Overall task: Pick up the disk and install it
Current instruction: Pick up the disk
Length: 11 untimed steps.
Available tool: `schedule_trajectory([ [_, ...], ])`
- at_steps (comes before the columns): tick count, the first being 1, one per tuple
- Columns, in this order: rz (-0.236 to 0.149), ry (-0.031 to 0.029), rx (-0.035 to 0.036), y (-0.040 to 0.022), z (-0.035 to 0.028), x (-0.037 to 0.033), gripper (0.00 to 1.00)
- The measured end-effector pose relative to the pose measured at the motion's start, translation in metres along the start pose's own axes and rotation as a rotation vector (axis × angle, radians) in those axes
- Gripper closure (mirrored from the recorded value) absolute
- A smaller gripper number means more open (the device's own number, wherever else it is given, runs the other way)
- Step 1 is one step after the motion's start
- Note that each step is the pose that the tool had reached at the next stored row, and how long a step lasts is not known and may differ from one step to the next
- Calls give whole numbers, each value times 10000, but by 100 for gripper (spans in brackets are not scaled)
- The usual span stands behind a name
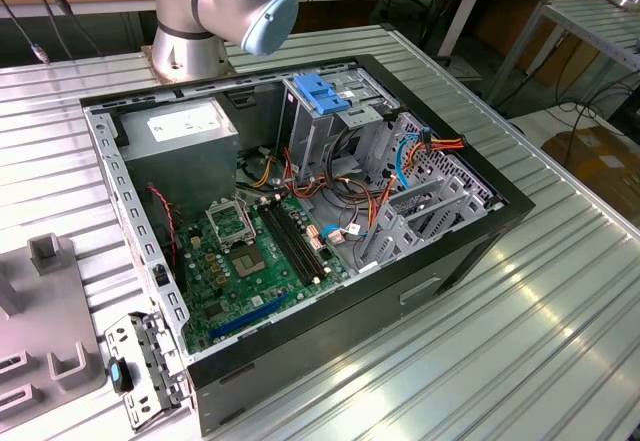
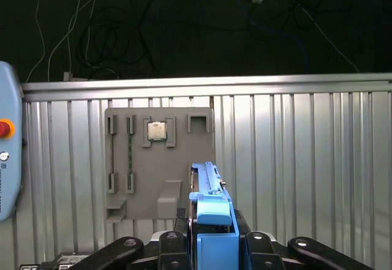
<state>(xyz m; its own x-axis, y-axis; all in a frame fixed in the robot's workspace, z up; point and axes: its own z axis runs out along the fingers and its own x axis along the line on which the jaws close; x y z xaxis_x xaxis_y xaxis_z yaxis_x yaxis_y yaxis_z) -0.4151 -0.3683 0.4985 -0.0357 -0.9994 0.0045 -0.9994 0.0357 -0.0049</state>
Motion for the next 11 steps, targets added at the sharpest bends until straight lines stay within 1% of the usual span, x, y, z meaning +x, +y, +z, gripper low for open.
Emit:
schedule_trajectory([
  [11,0,0,0,-88,2,-3,63],
])
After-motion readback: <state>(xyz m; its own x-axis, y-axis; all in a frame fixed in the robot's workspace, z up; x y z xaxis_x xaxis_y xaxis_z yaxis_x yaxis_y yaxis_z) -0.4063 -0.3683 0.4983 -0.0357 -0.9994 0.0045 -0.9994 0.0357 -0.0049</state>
